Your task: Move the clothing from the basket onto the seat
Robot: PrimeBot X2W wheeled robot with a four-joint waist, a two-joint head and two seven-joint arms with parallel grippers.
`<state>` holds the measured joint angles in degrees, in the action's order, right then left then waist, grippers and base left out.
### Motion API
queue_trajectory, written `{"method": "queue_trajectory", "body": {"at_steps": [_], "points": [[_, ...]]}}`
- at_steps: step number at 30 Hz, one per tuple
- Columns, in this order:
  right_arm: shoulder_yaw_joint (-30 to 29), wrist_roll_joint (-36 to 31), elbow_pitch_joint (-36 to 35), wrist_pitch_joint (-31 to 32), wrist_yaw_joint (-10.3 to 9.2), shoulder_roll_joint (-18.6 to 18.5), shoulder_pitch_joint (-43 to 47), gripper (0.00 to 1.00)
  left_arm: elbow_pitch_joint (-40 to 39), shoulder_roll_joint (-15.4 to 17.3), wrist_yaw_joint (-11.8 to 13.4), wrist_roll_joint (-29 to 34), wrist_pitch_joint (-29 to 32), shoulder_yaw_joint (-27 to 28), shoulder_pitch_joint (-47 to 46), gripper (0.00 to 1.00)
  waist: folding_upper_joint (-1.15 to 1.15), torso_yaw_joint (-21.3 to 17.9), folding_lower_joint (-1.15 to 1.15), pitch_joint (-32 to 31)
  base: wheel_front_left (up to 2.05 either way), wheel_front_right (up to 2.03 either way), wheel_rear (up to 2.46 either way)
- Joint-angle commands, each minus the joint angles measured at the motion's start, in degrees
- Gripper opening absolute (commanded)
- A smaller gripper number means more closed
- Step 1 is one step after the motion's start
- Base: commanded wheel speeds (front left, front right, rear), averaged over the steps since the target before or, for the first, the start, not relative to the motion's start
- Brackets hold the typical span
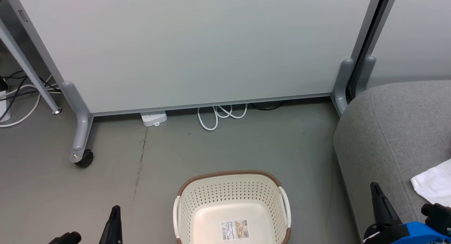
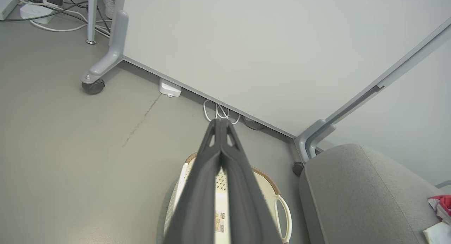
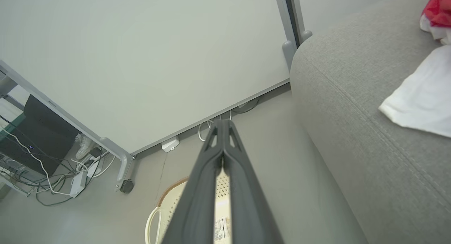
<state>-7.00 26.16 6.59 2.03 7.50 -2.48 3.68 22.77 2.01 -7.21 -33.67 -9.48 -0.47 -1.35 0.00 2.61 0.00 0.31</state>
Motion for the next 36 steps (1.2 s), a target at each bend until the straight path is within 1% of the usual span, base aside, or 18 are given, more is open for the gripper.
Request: {"method": "queue_trajectory", "body": {"at_steps": [1,23,36], "points": [[0.1,1.8,-0.5,0.1,0.01,-0.2,-1.7,0.00,-1.2,0.4,-0.1,-1.7,0.4,0.4,-1.7,0.00,0.00,0.0,0.00,0.0,0.00,0.00,0.00],[0.2,21.9,1.9,1.5,0.00,-0.3,-4.5,0.00,-3.6,0.6,-0.2,-19.4,5.3,2.5,-2.9,0.00,0.00,-0.6,0.00,0.0,0.00,0.00,0.00],[0.3,31.4,3.1,2.2,0.00,-0.3,-5.7,0.00,-4.8,0.7,-0.2,-27.8,7.6,3.5,-3.4,0.00,0.00,-0.9,0.00,0.0,0.00,0.00,0.00]]}}
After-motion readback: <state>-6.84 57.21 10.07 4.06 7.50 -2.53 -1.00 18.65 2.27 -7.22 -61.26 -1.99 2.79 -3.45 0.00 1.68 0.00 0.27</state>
